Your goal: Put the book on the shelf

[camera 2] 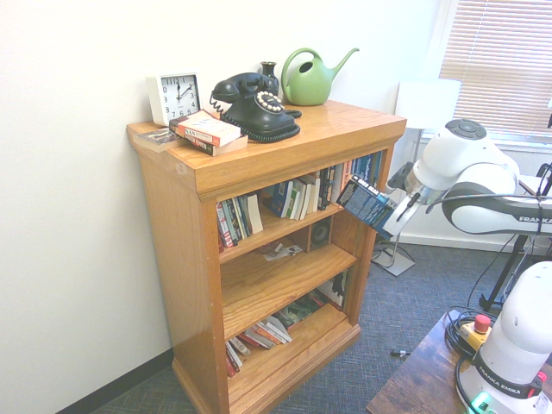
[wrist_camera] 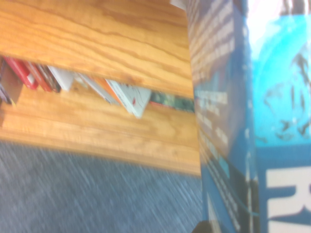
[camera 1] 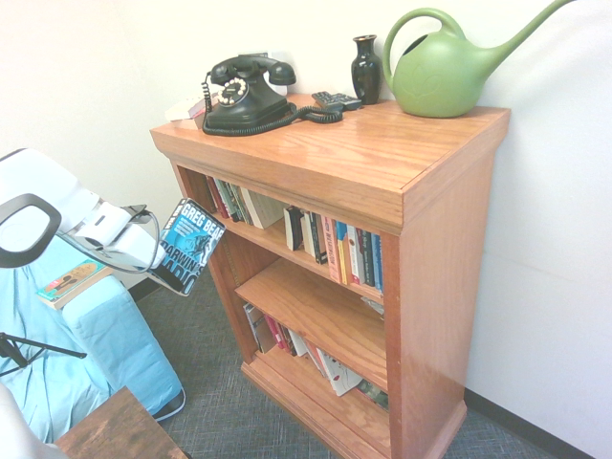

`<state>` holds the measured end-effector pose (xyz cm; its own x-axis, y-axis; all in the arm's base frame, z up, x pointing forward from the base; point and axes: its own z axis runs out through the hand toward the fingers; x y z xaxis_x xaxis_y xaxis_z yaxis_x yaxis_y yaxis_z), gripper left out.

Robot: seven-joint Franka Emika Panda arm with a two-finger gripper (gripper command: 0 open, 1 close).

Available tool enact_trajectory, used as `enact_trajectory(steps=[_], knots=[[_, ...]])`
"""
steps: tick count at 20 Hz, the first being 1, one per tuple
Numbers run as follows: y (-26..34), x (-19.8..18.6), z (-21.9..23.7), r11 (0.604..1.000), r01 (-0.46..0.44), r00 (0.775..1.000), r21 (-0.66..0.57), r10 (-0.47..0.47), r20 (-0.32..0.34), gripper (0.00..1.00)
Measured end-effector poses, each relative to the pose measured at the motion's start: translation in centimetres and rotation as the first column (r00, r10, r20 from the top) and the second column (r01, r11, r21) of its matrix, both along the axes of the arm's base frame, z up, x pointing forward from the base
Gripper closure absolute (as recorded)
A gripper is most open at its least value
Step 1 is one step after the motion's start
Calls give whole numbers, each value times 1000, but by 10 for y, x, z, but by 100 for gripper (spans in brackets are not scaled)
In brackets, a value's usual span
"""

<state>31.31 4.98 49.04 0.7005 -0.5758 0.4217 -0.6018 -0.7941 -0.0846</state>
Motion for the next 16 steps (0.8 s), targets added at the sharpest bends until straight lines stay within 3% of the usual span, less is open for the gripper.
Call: enact_trajectory(steps=[10,16], knots=[[7,71,-68,987,-154,986,35,152,69,100],[11,98,-61,989,-131,990,65,127,69,100]])
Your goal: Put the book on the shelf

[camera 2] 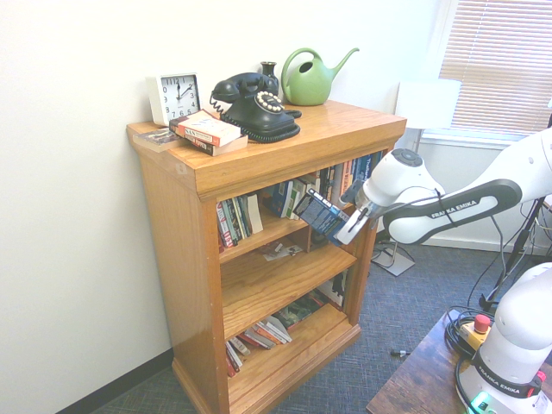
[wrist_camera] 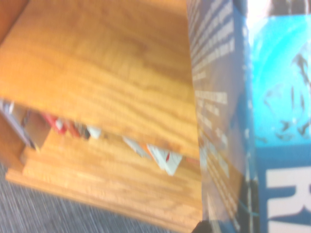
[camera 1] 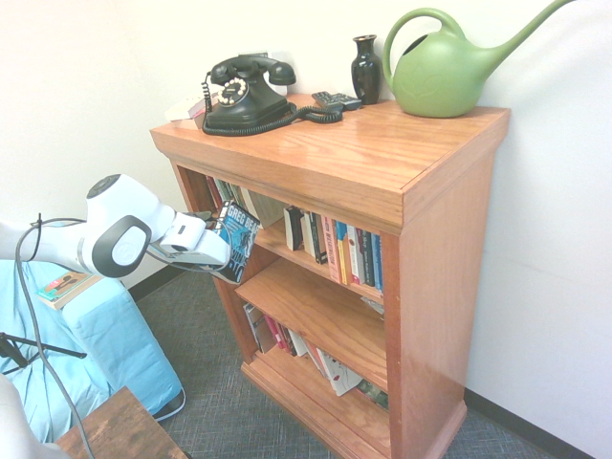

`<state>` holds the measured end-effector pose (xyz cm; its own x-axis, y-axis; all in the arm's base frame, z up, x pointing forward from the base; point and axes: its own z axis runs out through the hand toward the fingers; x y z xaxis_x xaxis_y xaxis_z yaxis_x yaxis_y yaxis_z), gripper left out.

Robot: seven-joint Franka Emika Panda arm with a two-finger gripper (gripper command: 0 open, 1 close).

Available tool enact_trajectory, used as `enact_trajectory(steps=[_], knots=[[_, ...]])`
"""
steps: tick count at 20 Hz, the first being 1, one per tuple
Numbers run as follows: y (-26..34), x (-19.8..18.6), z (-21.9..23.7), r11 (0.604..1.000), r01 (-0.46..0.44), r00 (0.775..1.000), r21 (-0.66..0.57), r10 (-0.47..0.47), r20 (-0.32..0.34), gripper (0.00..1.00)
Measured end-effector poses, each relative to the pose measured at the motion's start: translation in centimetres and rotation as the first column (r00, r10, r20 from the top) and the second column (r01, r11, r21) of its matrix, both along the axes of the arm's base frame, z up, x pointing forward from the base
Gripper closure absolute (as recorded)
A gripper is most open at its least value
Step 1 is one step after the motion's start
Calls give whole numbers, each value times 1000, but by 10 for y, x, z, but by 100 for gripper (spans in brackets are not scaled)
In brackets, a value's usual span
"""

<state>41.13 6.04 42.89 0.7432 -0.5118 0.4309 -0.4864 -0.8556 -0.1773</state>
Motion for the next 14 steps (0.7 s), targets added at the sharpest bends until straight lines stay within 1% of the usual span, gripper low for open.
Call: enact_trajectory(steps=[4,14], knots=[[4,20,24,999,29,1000,22,-29,5,100],[12,66,15,997,49,996,61,-44,-73,100]])
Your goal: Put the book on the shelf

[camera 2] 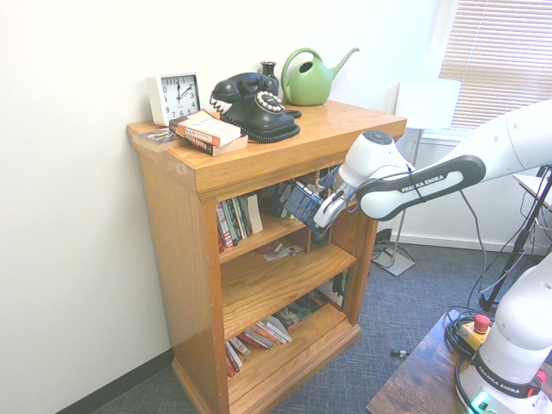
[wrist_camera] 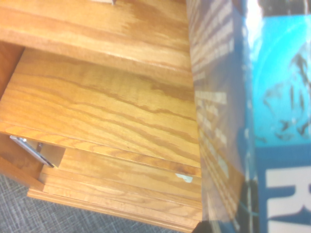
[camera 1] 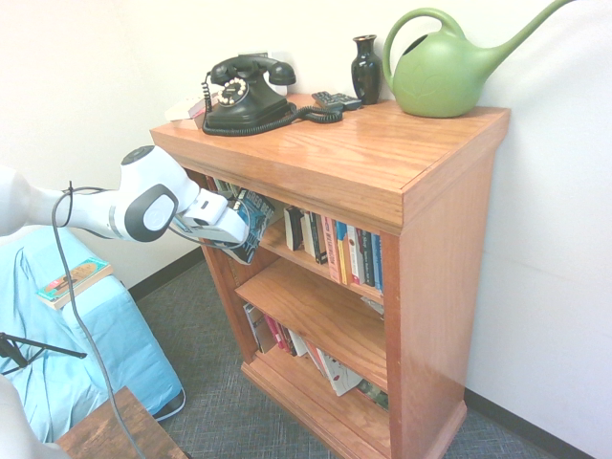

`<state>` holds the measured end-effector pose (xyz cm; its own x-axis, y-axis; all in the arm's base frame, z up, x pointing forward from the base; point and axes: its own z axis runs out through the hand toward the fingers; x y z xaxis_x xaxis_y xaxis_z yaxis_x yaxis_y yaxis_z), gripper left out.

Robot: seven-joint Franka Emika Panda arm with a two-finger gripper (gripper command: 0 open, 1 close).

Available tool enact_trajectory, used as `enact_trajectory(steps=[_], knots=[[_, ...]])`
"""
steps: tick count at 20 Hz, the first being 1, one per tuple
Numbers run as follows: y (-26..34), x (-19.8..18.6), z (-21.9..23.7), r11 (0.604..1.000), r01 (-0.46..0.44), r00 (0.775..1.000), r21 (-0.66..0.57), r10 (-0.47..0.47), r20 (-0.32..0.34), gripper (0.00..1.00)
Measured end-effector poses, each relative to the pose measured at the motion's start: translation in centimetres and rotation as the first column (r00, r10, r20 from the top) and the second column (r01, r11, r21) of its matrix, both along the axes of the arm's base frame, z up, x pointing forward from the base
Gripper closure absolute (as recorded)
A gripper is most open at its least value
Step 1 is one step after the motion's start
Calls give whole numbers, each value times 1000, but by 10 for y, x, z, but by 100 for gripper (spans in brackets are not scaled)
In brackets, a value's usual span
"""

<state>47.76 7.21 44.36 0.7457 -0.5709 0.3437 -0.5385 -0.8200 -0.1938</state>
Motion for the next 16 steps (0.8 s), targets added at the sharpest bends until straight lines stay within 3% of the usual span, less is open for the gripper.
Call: enact_trajectory(steps=[5,16], knots=[[12,20,-4,1000,-4,1000,9,4,-5,100],[20,47,-26,999,-32,998,-42,35,60,100]])
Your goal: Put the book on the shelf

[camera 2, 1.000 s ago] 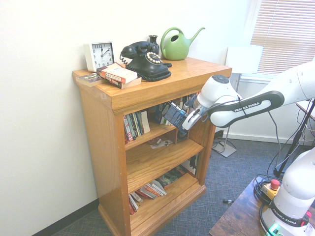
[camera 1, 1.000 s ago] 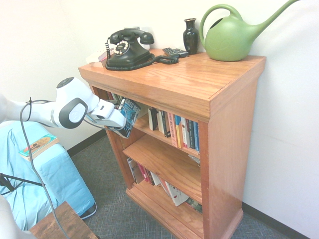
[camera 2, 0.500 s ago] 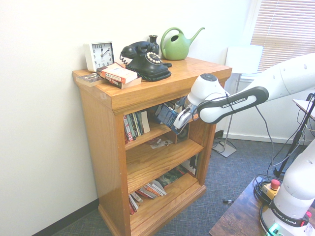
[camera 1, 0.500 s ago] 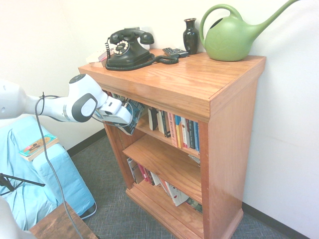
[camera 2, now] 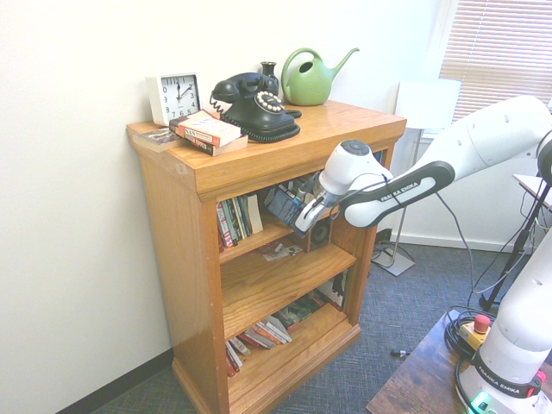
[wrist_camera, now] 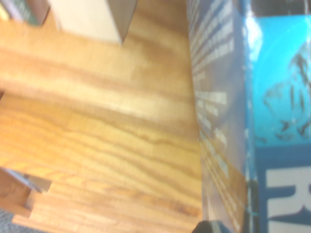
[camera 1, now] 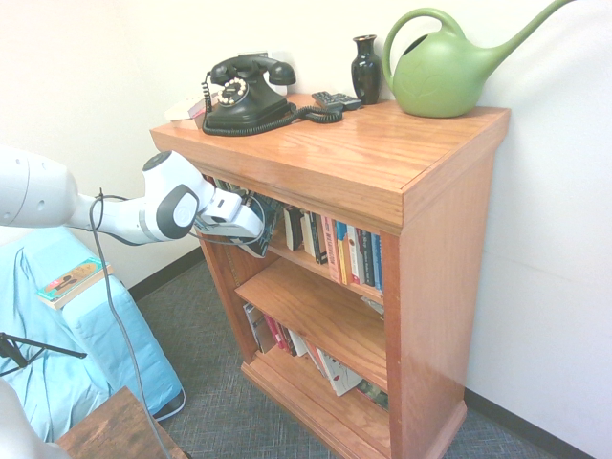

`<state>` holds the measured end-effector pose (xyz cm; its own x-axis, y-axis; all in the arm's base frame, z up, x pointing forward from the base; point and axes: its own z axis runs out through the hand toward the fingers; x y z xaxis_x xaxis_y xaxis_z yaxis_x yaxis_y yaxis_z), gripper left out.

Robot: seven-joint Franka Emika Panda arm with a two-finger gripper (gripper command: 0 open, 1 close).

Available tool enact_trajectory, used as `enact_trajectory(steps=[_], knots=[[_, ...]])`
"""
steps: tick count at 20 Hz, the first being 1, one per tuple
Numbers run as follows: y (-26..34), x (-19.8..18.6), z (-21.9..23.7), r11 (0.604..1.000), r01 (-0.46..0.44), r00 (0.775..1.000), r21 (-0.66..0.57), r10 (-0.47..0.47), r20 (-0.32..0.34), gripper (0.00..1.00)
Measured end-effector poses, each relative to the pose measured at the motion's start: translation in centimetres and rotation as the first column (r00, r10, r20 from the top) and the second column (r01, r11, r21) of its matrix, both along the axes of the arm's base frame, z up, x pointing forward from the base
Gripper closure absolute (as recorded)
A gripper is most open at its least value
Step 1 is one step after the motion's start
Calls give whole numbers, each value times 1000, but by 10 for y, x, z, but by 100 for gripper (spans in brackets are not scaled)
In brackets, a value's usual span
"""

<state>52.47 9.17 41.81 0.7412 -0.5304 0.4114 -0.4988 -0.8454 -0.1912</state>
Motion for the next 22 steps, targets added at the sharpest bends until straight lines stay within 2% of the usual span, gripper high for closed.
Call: enact_trajectory(steps=[12,13,22], knots=[[31,24,-2,999,-37,999,-16,37,15,100],[33,25,-2,999,-37,999,-15,37,15,0],[25,35,-1,1000,-13,1000,-14,13,13,0]])
